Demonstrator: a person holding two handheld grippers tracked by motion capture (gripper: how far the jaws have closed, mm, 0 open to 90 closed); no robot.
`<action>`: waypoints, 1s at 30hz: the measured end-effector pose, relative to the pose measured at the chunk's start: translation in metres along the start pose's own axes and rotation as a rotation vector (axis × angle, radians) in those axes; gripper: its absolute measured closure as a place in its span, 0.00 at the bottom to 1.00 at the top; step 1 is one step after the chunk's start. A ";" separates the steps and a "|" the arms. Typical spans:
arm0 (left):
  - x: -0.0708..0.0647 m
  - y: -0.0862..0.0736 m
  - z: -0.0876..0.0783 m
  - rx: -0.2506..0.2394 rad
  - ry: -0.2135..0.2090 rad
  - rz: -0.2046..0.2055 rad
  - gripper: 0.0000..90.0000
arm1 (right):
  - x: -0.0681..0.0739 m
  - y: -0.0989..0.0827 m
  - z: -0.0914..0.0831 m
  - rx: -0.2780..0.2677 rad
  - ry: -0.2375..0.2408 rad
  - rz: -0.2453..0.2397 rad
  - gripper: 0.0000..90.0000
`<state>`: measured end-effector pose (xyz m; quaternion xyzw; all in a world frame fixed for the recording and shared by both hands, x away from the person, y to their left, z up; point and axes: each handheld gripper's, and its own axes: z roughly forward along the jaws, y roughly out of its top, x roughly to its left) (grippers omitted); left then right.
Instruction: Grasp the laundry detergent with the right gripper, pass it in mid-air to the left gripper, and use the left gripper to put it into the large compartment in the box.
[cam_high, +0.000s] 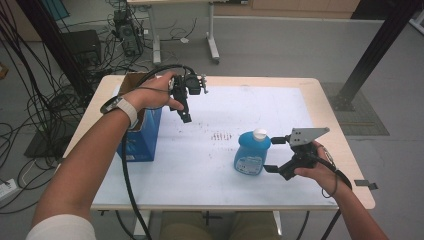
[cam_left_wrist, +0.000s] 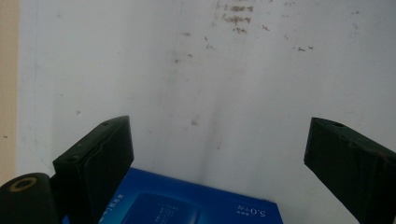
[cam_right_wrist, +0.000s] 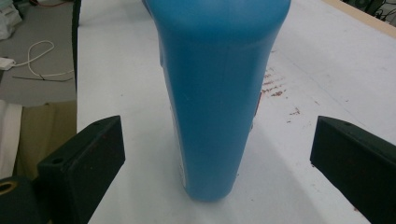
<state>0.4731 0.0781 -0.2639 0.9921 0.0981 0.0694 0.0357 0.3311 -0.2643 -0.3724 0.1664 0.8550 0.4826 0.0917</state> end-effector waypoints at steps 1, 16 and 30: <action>0.000 0.000 0.000 -0.001 0.000 0.000 0.10 | 0.000 0.000 0.000 0.000 0.000 0.000 0.03; 0.000 0.000 0.001 0.002 0.001 0.002 0.10 | 0.000 -0.004 0.002 0.008 -0.001 0.005 0.03; -0.001 0.001 0.001 0.005 0.002 0.003 0.10 | 0.001 -0.010 0.005 0.010 0.001 0.010 0.03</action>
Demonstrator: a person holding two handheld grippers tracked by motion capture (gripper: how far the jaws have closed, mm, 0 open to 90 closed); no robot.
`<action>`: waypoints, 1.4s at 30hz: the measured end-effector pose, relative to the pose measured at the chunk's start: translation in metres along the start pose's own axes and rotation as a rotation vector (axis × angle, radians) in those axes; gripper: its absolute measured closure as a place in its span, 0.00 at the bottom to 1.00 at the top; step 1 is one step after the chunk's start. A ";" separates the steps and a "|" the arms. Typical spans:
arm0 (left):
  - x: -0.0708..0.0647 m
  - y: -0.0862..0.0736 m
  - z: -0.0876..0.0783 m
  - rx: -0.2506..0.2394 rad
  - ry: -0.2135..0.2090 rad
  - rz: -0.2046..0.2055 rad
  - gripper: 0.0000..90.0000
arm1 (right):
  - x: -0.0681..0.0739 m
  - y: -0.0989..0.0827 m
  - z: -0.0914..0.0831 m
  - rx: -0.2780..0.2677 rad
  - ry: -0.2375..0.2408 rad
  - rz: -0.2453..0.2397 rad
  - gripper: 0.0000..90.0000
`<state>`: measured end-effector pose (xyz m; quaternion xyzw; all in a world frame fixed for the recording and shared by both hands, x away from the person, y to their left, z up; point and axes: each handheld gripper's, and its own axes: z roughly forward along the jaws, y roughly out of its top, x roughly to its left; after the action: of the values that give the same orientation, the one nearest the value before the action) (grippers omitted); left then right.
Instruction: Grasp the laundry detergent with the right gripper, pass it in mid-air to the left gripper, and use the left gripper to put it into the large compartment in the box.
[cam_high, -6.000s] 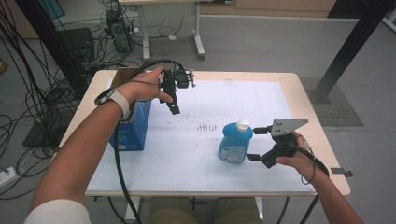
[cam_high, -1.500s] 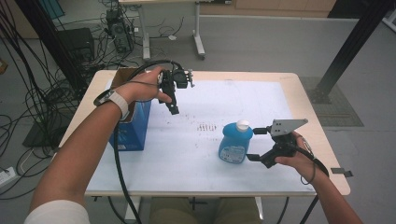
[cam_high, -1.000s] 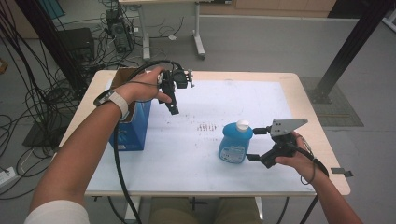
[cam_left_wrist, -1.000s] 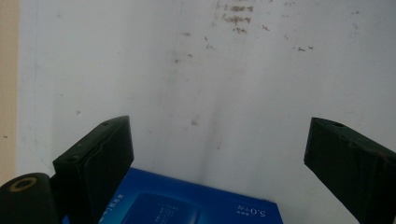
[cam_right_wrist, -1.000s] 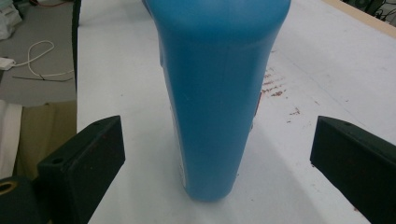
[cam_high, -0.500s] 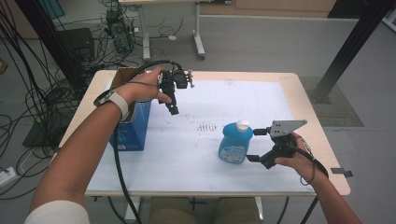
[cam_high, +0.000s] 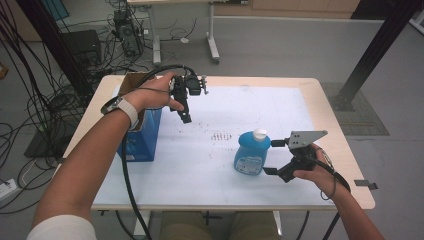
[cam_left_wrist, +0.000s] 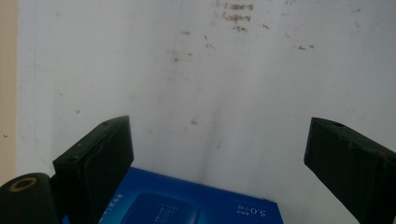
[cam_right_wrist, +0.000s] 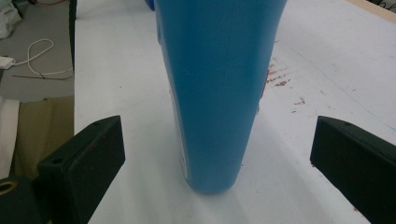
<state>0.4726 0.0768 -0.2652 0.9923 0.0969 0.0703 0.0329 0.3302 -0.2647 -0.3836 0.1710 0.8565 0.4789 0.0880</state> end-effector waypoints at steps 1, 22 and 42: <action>0.000 0.000 0.000 0.001 0.000 0.000 0.10 | 0.000 0.000 0.000 0.001 0.000 0.000 0.03; 0.000 0.000 0.000 0.003 0.000 -0.001 0.10 | 0.002 -0.002 0.006 -0.014 0.001 0.000 0.03; 0.000 0.001 0.002 0.003 0.000 -0.001 0.10 | 0.004 -0.001 0.021 -0.056 -0.006 0.002 0.04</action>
<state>0.4729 0.0760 -0.2668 0.9923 0.0975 0.0701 0.0314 0.3332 -0.2469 -0.3959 0.1706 0.8424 0.5023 0.0947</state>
